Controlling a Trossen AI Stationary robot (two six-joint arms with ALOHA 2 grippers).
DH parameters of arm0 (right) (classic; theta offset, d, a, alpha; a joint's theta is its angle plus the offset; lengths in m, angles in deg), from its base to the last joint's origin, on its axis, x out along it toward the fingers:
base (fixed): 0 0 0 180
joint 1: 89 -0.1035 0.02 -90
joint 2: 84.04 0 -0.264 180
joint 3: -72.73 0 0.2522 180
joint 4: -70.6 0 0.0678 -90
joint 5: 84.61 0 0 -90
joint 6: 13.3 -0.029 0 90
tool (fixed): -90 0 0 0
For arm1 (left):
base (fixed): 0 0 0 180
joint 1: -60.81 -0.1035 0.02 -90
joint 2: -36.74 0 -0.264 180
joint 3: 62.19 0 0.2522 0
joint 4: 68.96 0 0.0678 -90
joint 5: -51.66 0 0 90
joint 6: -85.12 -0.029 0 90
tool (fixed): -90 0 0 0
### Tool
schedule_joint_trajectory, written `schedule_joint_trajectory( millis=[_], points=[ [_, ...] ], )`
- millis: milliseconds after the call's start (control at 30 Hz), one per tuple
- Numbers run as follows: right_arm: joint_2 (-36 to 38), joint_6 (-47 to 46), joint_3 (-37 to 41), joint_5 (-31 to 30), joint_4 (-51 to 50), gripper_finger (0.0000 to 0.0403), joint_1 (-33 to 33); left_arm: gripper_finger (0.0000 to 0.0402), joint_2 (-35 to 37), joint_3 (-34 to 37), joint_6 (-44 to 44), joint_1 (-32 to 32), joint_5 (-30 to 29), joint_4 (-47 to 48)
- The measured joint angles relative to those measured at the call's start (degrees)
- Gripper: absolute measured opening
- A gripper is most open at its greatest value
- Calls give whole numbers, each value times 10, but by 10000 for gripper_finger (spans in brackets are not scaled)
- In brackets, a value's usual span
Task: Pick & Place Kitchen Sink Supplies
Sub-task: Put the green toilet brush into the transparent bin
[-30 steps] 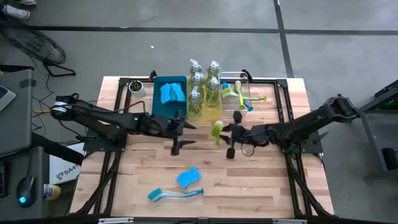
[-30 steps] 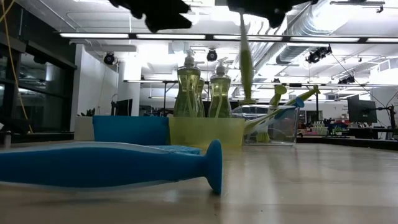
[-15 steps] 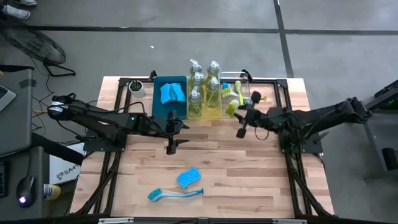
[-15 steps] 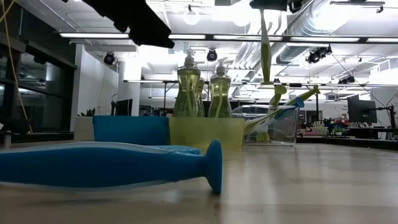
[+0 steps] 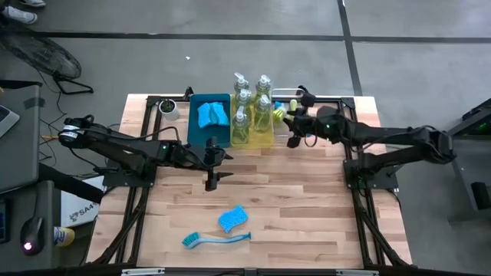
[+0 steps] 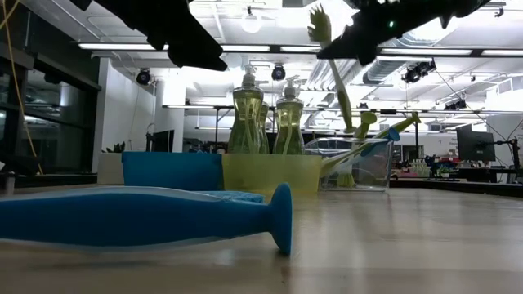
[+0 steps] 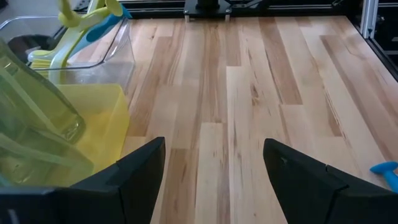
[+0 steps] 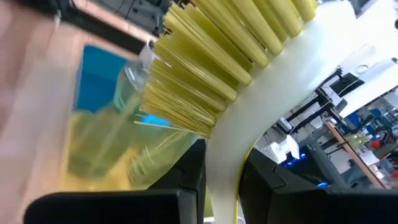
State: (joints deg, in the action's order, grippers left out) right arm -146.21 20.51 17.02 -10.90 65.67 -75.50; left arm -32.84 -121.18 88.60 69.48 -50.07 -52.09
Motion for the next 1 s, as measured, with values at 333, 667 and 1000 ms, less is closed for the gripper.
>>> schedule_joint_trajectory(
  millis=[333,667,1000],
  points=[
    [-32,185,0,128,-43,54,95,268,0,0,-2,0,0,0],
    [-73,257,0,214,-53,54,149,268,0,0,-2,0,0,2],
    [-118,252,0,228,-56,63,181,268,0,0,0,0,2,5]
  ],
)
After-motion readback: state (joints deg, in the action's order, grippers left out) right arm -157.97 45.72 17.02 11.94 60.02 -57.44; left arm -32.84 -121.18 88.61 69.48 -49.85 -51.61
